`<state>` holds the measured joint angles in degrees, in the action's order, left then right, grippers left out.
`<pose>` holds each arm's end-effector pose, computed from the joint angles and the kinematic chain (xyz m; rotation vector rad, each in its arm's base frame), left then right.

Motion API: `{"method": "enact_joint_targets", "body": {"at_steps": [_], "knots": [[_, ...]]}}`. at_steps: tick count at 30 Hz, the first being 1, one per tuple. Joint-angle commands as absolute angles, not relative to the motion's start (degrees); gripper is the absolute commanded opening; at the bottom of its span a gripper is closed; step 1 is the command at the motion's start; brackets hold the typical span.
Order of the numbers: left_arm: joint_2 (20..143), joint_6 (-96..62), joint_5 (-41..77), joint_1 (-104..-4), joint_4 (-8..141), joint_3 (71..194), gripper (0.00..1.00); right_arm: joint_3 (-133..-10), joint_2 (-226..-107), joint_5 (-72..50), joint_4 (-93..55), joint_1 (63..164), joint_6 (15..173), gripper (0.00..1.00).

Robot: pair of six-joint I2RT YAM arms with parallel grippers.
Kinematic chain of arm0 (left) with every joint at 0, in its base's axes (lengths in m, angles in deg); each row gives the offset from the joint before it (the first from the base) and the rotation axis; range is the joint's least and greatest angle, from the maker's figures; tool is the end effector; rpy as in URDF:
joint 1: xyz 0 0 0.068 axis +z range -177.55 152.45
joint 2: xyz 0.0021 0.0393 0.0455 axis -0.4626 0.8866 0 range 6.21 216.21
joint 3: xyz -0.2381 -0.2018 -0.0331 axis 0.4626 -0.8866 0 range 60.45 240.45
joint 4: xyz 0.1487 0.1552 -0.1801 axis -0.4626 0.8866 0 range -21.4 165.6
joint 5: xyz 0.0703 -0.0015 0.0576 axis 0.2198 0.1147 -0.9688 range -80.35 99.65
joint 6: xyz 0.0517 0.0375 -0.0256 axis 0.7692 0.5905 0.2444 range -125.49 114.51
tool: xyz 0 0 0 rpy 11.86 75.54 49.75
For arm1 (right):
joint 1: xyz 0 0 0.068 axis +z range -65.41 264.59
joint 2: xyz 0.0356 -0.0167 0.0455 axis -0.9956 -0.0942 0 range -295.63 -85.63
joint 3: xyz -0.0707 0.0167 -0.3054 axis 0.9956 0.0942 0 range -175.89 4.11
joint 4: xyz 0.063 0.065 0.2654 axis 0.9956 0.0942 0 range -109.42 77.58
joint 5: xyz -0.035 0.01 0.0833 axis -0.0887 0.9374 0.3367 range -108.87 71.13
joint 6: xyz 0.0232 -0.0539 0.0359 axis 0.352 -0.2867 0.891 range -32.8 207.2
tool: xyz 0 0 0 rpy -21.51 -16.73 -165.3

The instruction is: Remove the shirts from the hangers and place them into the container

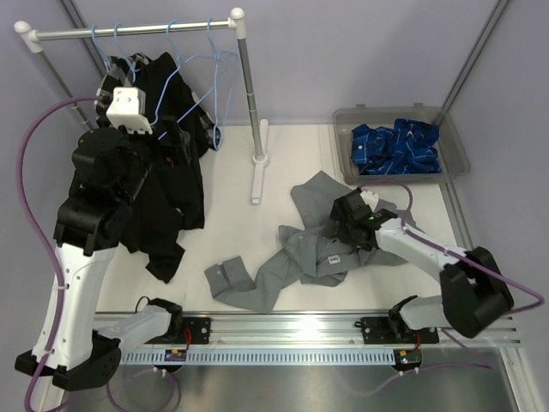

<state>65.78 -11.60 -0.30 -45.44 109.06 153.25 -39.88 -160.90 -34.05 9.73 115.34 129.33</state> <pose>0.1759 -0.0466 0.5569 0.0445 1.6974 -0.1658 0.2333 0.1219 0.2123 0.3448 2.5488 0.1274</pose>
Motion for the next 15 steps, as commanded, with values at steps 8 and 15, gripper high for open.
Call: {"method": "enact_joint_targets", "body": {"at_steps": [8, 15], "knots": [[61.9, -13.0, 5.4, -45.3, 108.2, 150.6, 0.98, -42.1, -179.9, -34.7, -0.7, 115.7, 141.9, 0.53], [60.0, -13.6, 6.6, -45.3, 108.2, 148.3, 0.98, -43.5, -174.0, -33.9, -2.9, 115.8, 135.0, 0.00]]}}
